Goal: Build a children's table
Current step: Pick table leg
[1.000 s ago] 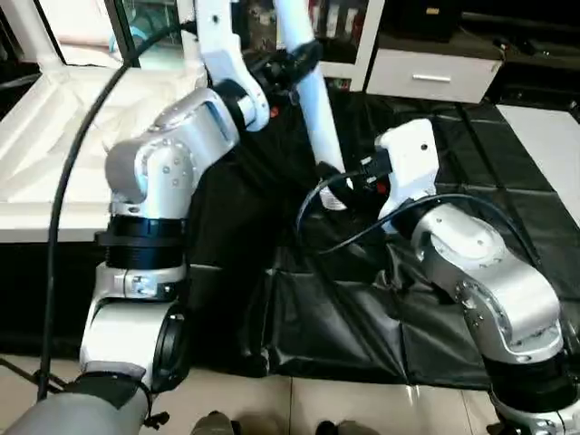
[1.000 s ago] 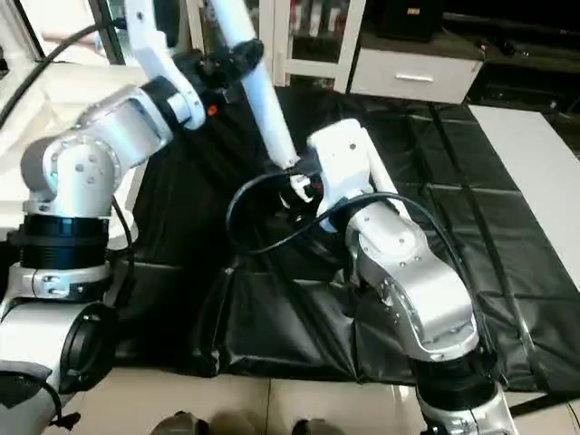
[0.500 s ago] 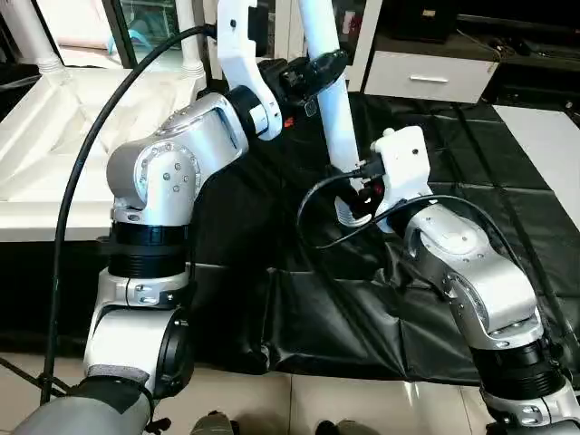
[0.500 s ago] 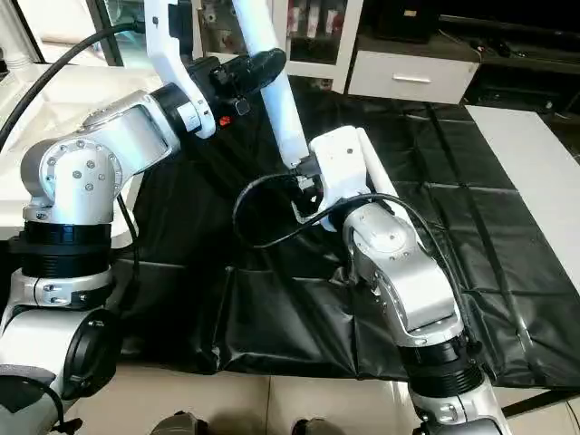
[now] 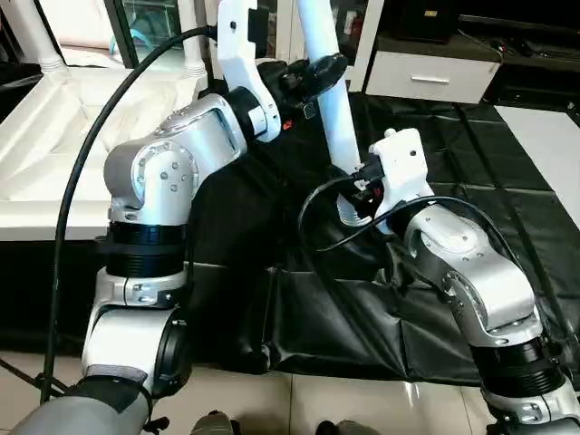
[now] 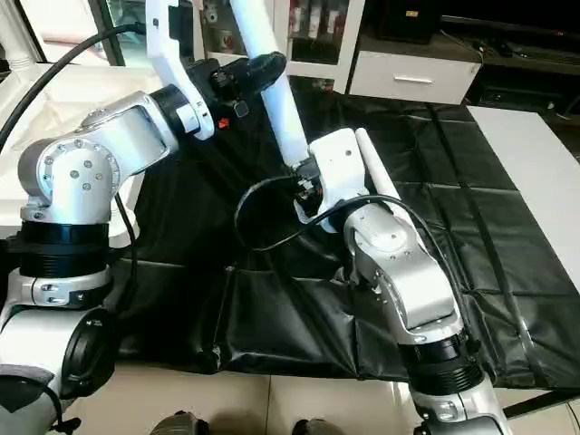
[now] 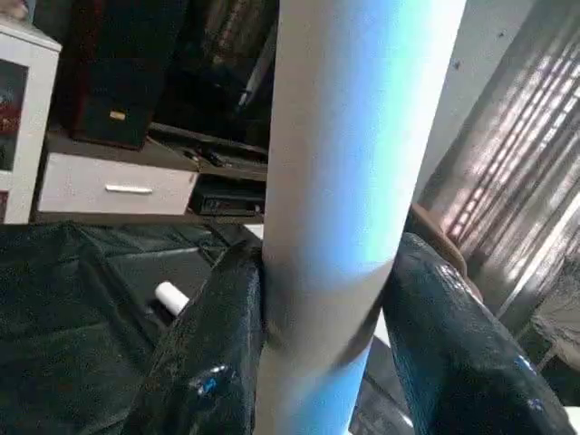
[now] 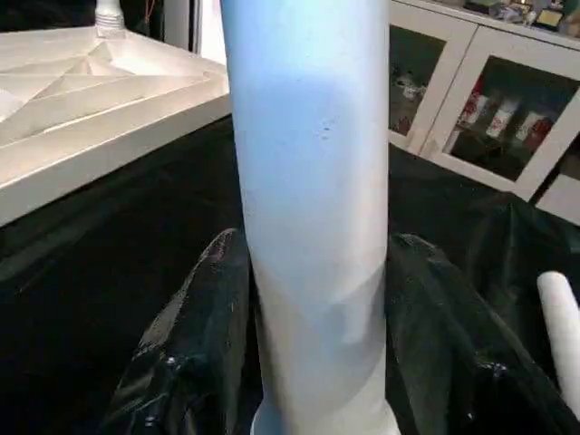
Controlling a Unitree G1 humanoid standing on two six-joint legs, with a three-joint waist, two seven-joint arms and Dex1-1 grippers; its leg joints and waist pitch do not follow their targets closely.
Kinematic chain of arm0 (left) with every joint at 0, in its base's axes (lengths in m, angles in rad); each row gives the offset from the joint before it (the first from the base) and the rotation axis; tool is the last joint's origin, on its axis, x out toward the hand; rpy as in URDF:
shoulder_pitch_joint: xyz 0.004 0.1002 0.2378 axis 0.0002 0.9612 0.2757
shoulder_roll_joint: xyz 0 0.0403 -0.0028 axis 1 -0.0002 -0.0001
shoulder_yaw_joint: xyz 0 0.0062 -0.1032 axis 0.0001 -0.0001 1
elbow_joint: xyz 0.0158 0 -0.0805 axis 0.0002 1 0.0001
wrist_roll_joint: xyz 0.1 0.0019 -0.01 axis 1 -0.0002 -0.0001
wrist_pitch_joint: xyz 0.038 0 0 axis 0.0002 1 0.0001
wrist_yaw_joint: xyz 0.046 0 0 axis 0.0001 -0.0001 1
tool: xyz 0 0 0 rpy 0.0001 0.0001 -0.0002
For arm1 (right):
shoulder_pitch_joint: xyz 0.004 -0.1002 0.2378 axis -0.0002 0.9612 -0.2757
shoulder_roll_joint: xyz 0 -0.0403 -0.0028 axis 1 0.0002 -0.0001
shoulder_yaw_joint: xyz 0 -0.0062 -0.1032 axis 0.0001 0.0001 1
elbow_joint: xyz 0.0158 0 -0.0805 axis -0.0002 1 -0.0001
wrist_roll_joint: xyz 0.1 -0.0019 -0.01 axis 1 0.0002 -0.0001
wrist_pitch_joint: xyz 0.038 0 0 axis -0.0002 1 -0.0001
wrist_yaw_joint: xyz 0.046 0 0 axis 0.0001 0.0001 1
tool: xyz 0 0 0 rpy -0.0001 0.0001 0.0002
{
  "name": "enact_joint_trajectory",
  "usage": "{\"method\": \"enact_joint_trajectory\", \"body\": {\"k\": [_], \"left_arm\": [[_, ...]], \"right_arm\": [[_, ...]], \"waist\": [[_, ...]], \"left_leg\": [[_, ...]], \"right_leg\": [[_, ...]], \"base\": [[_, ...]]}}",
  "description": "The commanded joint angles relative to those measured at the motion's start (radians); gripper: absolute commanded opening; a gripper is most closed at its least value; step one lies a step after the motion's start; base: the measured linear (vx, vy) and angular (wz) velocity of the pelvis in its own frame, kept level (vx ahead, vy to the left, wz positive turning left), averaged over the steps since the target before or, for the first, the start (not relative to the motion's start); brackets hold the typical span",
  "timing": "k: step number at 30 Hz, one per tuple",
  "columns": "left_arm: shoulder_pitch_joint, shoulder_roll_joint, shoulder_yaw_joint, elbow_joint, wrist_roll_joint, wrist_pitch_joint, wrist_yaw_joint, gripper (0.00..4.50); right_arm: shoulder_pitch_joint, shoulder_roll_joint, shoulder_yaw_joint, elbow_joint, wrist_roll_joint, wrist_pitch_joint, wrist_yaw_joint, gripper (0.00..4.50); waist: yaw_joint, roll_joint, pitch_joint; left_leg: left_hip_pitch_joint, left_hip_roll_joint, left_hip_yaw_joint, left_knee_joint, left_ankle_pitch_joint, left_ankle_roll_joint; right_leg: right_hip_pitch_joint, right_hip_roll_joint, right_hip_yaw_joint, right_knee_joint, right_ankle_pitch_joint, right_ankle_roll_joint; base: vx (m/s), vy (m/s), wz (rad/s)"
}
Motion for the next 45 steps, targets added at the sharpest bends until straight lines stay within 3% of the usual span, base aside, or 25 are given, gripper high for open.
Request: {"method": "enact_joint_trajectory", "body": {"k": [1, 3, 4, 5, 9, 11, 18, 22, 25, 26, 30, 32, 34, 36, 45], "left_arm": [[-0.013, 0.007, -0.001, -0.022, -0.009, 0.004, -0.015, 1.72], [-0.013, 0.012, -0.002, -0.022, -0.002, -0.001, -0.014, 1.72], [-0.013, 0.017, 0.001, -0.018, -0.002, -0.002, -0.020, 2.28], [-0.013, 0.021, 0.006, -0.017, -0.010, -0.001, -0.033, 2.42], [-0.005, 0.065, -0.021, -0.044, -0.028, 0.026, -0.117, 2.63], [0.001, 0.087, -0.038, -0.064, -0.031, 0.037, -0.151, 2.85], [-0.016, 0.091, 0.036, -0.049, -0.141, 0.084, -0.210, 3.42], [-0.025, 0.093, 0.069, -0.032, -0.233, 0.146, -0.284, 3.77], [-0.026, 0.089, 0.079, -0.027, -0.277, 0.177, -0.312, 4.10], [-0.027, 0.088, 0.081, -0.025, -0.285, 0.182, -0.315, 4.12], [-0.026, 0.099, 0.063, -0.034, -0.323, 0.221, -0.360, 4.13], [-0.017, 0.109, 0.047, -0.053, -0.324, 0.236, -0.374, 4.13], [-0.010, 0.106, 0.045, -0.062, -0.330, 0.250, -0.368, 3.77], [-0.008, 0.100, 0.055, -0.060, -0.344, 0.263, -0.359, 3.77], [-0.012, 0.103, 0.064, -0.049, -0.362, 0.280, -0.348, 2.86]], "right_arm": [[-0.014, -0.007, -0.017, 0.007, 0.004, -0.019, 0.029, 1.83], [-0.015, -0.004, -0.023, 0.002, 0.018, -0.023, 0.044, 1.83], [-0.018, -0.003, -0.030, -0.003, 0.032, -0.030, 0.063, 1.83], [-0.021, -0.004, -0.036, -0.006, 0.042, -0.035, 0.076, 1.82], [-0.029, -0.006, -0.071, -0.014, 0.088, -0.037, 0.118, 1.82], [-0.035, -0.006, -0.110, -0.021, 0.145, -0.024, 0.155, 1.82], [-0.029, -0.071, -0.240, -0.055, 0.403, 0.088, 0.384, 1.81], [0.012, -0.175, -0.236, -0.088, 0.520, 0.205, 0.550, 1.81], [0.039, -0.241, -0.200, -0.109, 0.527, 0.235, 0.624, 1.81], [0.043, -0.249, -0.195, -0.113, 0.529, 0.241, 0.632, 1.81], [0.049, -0.266, -0.193, -0.122, 0.558, 0.271, 0.646, 1.81], [0.049, -0.271, -0.192, -0.125, 0.571, 0.281, 0.647, 1.81], [0.048, -0.273, -0.195, -0.128, 0.575, 0.287, 0.650, 1.81], [0.046, -0.271, -0.196, -0.128, 0.577, 0.289, 0.651, 1.81], [0.042, -0.266, -0.193, -0.130, 0.584, 0.295, 0.649, 1.81]], "waist": [[0.001, -0.003, -0.101], [0.001, -0.003, -0.102], [0.001, -0.002, -0.102], [0.001, -0.002, -0.102], [0.000, 0.000, -0.101], [0.001, 0.001, -0.099], [0.005, 0.001, -0.101], [0.015, 0.001, -0.102], [0.020, 0.001, -0.102], [0.022, 0.004, -0.100], [0.021, 0.002, -0.099], [0.023, 0.007, -0.097], [0.024, 0.006, -0.097], [0.026, 0.006, -0.098], [0.030, 0.008, -0.101]], "left_leg": [[0.001, 0.028, 0.002, -0.059, -0.079, 0.007], [0.000, 0.028, 0.002, -0.059, -0.070, 0.012], [0.001, 0.028, 0.002, -0.059, -0.067, 0.015], [0.001, 0.028, 0.002, -0.059, -0.067, 0.015], [0.003, 0.031, 0.002, -0.060, -0.087, 0.018], [0.004, 0.032, 0.002, -0.061, -0.097, 0.017], [0.003, 0.030, 0.004, -0.059, -0.098, 0.034], [0.002, 0.028, 0.004, -0.055, -0.092, 0.048], [0.002, 0.030, 0.003, -0.055, -0.103, 0.042], [0.002, 0.030, 0.003, -0.055, -0.107, 0.041], [0.004, 0.030, 0.001, -0.056, -0.124, 0.031], [0.007, 0.031, 0.000, -0.057, -0.144, 0.023], [0.008, 0.032, -0.001, -0.057, -0.158, 0.017], [0.007, 0.032, -0.001, -0.057, -0.155, 0.014], [0.004, 0.032, -0.002, -0.057, -0.138, 0.015]], "right_leg": [[0.075, -0.067, 0.050, -0.059, -0.165, -0.153], [0.076, -0.067, 0.050, -0.057, -0.153, -0.155], [0.075, -0.067, 0.049, -0.057, -0.147, -0.160], [0.075, -0.067, 0.050, -0.056, -0.145, -0.161], [0.073, -0.069, 0.049, -0.058, -0.165, -0.167], [0.072, -0.069, 0.049, -0.058, -0.179, -0.168], [0.078, -0.068, 0.046, -0.060, -0.172, -0.193], [0.080, -0.069, 0.046, -0.065, -0.193, -0.195], [0.079, -0.070, 0.042, -0.069, -0.241, -0.188], [0.077, -0.071, 0.043, -0.071, -0.251, -0.185], [0.072, -0.072, 0.040, -0.078, -0.328, -0.164], [0.067, -0.071, 0.039, -0.083, -0.364, -0.152], [0.067, -0.071, 0.038, -0.084, -0.379, -0.144], [0.066, -0.072, 0.038, -0.084, -0.378, -0.144], [0.069, -0.071, 0.037, -0.081, -0.343, -0.141]], "base": [[0.000, 0.000, 0.00], [0.000, 0.000, 0.00], [0.000, 0.000, 0.00], [0.000, 0.000, 0.00], [0.000, 0.000, 0.00], [0.000, 0.000, 0.00], [0.000, 0.000, 0.00], [0.000, 0.000, 0.00], [0.000, 0.000, 0.00], [0.000, 0.000, 0.00], [0.000, 0.000, 0.00], [0.000, 0.000, 0.00], [0.000, 0.000, 0.00], [0.000, 0.000, 0.00], [0.000, 0.000, 0.00]]}}
